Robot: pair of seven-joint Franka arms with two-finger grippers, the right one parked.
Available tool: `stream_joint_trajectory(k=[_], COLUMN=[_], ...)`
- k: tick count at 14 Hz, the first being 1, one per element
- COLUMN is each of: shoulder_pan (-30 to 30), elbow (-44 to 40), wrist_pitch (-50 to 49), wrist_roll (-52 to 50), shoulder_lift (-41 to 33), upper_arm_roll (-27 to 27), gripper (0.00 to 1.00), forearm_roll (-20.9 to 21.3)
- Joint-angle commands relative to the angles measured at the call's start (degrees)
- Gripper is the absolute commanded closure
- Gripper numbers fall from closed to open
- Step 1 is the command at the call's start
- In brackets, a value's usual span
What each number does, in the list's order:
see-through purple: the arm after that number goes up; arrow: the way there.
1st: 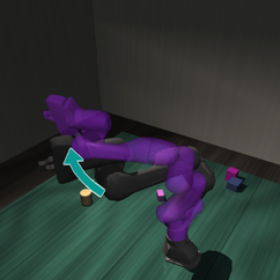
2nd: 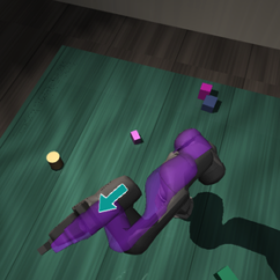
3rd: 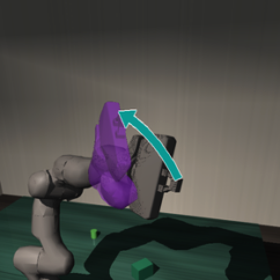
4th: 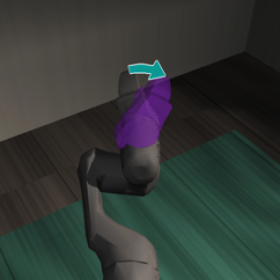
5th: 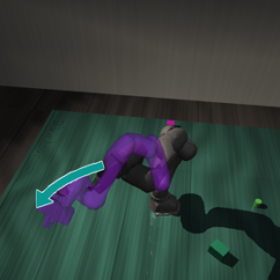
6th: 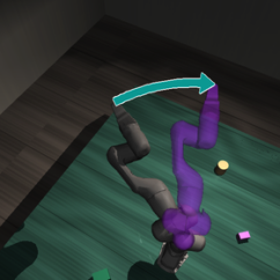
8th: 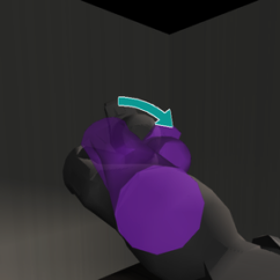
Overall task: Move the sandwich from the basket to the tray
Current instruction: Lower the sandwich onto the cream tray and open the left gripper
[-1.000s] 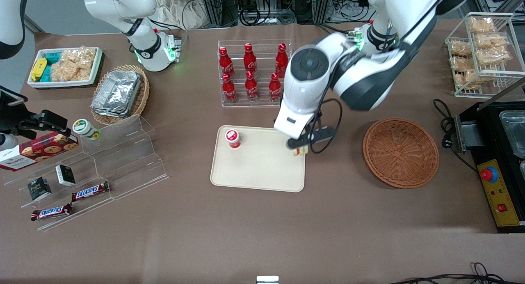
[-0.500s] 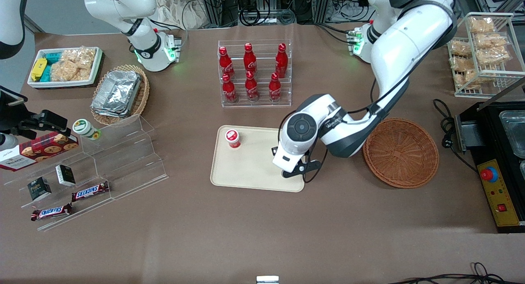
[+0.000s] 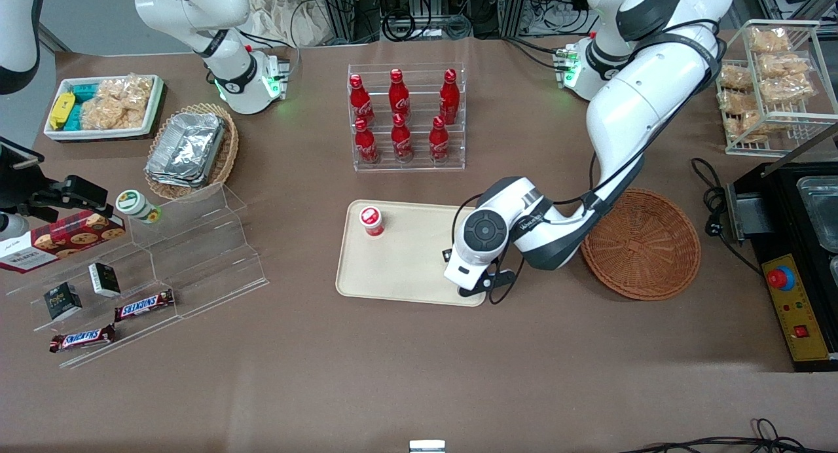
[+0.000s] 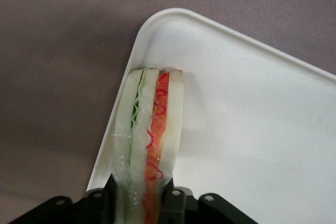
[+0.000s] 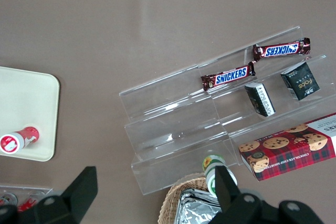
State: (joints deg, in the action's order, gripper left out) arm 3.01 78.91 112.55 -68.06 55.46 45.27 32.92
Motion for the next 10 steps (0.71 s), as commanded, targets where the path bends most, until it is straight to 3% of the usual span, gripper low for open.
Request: stream_joint_trajectory(k=[1,2,3,5,10], shoulder_pan=[-0.02,-0.02,-0.02,-0.02,-0.20], elbow=[-0.33,-0.33,-0.42,-0.68,-1.04], wrist_pitch=[1.01,1.01,0.92,0.92,-3.37], wrist_roll=[-0.40,-0.40,-0.66,-1.45,-12.26], shoulder_lift=[0.43,0.43,0.35,-0.09,-10.17], upper_arm_roll=[0.34,0.34,0.34,0.43,0.69], gripper=[0.42,0.25,0.20,0.00,0.00], forearm_roll=[1.36,1.36,1.36,1.27,1.01])
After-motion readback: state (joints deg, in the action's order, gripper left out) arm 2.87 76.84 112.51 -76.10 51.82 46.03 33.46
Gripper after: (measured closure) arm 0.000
